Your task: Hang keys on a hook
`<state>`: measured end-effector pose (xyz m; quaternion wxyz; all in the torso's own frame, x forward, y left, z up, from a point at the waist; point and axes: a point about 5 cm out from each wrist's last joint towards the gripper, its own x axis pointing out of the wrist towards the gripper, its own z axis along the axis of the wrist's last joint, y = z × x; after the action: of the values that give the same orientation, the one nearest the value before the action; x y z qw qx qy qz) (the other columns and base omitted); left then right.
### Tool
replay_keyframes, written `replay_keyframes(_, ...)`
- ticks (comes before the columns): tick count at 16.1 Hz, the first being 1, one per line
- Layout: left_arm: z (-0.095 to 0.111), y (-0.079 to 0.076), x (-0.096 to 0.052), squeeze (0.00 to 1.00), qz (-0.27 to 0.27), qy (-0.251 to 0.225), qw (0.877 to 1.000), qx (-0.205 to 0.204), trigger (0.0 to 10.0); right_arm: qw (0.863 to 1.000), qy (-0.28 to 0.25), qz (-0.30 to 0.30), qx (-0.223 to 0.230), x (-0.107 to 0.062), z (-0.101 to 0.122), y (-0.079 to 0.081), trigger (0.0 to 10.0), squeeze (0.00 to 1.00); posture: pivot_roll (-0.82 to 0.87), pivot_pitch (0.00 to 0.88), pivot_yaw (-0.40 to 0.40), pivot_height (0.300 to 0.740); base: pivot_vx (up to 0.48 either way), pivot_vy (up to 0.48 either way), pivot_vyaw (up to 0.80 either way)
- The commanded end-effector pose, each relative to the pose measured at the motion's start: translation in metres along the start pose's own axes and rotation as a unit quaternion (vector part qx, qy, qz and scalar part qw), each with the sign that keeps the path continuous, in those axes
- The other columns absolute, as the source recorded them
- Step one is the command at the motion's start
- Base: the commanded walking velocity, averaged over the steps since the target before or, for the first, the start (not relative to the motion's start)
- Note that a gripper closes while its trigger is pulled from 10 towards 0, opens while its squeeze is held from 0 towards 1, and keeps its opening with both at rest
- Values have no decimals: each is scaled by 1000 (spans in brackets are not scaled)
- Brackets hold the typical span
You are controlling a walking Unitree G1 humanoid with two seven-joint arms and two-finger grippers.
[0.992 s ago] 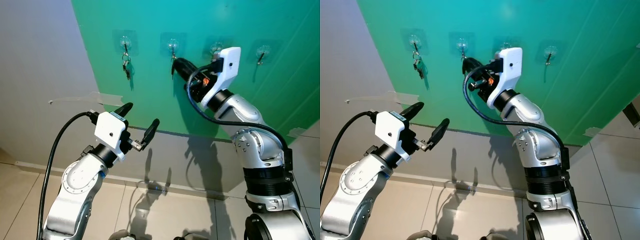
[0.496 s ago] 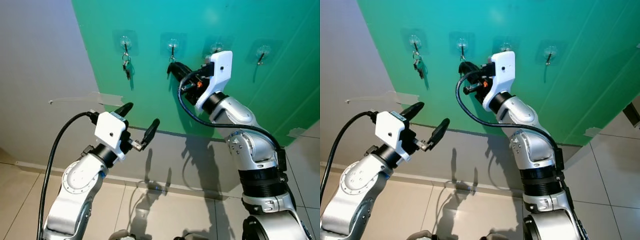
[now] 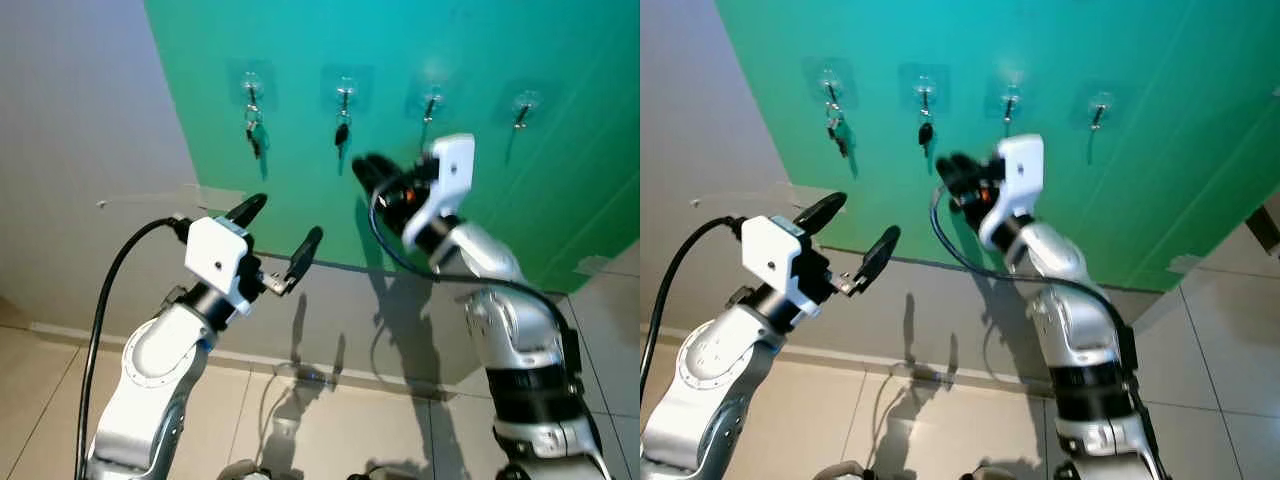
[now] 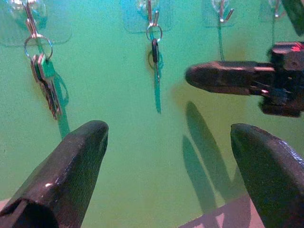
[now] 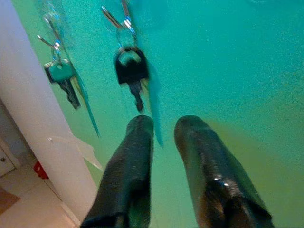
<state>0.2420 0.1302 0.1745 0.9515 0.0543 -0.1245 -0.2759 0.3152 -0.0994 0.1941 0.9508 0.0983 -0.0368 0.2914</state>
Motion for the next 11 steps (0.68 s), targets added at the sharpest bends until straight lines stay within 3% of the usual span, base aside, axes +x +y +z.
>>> replay_keyframes(1,-7,1,-3,0,10,15,1000,2,10000,1000,4,-6,-9,-8,-1,1,10000,1000,-14,34,-25,740,0,0,0)
replay_keyframes(2,-16,4,-5,0,25,41,999,4,10000,1000,10,-11,-11,-14,-6,1,10000,1000,-16,26,-24,740,0,0,0)
replay_keyframes(3,-36,9,-12,0,67,89,994,8,10000,999,34,-31,-13,-29,-21,0,10000,663,-19,13,-25,740,0,0,0)
replay_keyframes(4,-44,11,-16,0,83,101,991,13,10000,998,52,-43,-16,-38,-30,-1,10000,0,-23,6,-26,740,0,0,0)
replay_keyframes(6,-73,9,-35,0,130,158,979,-5,10000,984,144,-105,-18,-81,-81,-9,10000,0,-39,10,-36,740,0,0,0)
replay_keyframes(7,-80,5,-41,0,132,167,977,-11,10000,977,165,-131,-14,-92,-94,-13,10000,0,-45,12,-36,740,0,0,0)
replay_keyframes(9,-89,3,-49,0,145,184,972,-7,10000,966,179,-187,-5,-107,-106,-23,10000,0,-51,9,-39,740,0,150,-216)
replay_keyframes(11,-88,9,-46,0,160,175,971,1,10000,950,171,-260,9,-118,-106,-37,10000,0,-55,7,-37,740,0,304,-528)
